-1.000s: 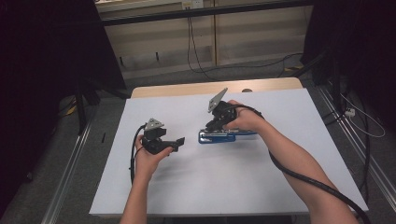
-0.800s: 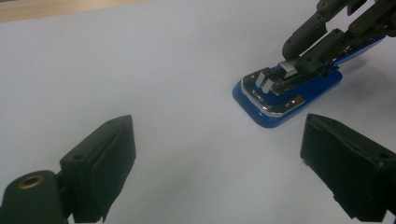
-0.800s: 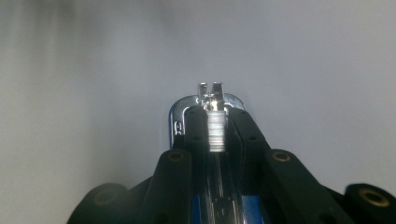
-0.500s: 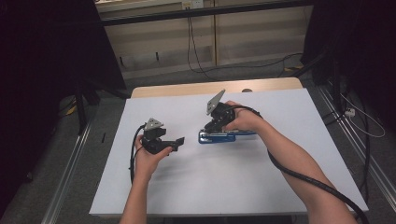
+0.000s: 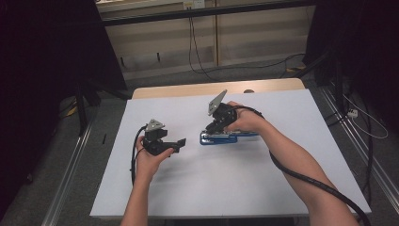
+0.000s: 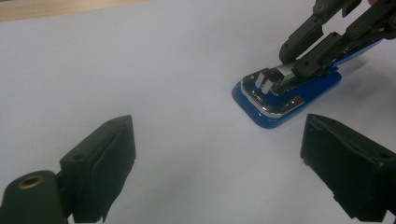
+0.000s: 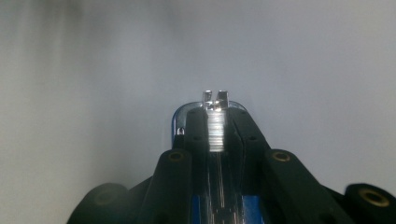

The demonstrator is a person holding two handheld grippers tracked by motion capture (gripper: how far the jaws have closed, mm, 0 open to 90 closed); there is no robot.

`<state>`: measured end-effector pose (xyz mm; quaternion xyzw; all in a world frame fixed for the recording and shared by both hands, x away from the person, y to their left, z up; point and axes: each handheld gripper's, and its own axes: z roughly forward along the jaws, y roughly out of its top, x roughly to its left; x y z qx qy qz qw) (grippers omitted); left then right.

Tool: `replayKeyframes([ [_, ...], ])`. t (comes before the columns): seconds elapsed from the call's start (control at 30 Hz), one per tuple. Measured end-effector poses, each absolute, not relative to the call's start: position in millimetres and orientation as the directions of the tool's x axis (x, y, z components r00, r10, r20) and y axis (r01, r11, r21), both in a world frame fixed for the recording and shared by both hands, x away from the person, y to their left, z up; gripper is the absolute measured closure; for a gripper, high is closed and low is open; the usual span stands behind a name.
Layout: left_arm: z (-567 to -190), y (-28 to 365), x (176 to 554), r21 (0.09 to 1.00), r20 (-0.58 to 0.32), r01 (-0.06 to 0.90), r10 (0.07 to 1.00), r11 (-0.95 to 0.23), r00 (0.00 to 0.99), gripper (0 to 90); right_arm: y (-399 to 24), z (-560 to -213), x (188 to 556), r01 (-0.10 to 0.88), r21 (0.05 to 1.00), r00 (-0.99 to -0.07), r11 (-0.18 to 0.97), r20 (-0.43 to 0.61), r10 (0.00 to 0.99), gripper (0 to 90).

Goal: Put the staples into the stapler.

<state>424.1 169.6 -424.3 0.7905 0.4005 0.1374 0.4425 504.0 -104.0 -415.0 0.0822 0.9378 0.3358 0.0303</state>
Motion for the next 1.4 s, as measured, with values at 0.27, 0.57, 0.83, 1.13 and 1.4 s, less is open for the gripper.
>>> replayKeyframes([
  [0.27, -424.7, 169.3, 424.2, 0.808, -0.138, 0.513, 0.754, -0.289, 0.642, 10.5, -107.7, -415.4, 504.2, 0.139, 0.635, -0.983, 0.760, -0.006, 0.185, 78.8],
  [0.57, -425.0, 168.7, 424.4, 0.807, -0.136, 0.512, 0.752, -0.293, 0.645, 10.5, -105.5, -415.1, 504.1, 0.127, 0.638, -0.984, 0.759, -0.013, 0.176, 78.9],
  [0.83, -425.1, 169.0, 424.5, 0.807, -0.134, 0.512, 0.754, -0.294, 0.644, 10.4, -102.9, -415.9, 504.4, 0.112, 0.641, -0.987, 0.760, -0.020, 0.162, 78.8],
  [1.13, -426.0, 169.5, 424.9, 0.807, -0.139, 0.514, 0.755, -0.289, 0.641, 10.4, -99.4, -420.2, 505.5, 0.112, 0.646, -0.986, 0.755, -0.020, 0.164, 78.8],
  [1.4, -426.6, 167.6, 425.0, 0.807, -0.135, 0.513, 0.755, -0.292, 0.642, 10.4, -100.1, -421.0, 505.4, 0.139, 0.662, -0.982, 0.737, -0.003, 0.189, 73.2],
])
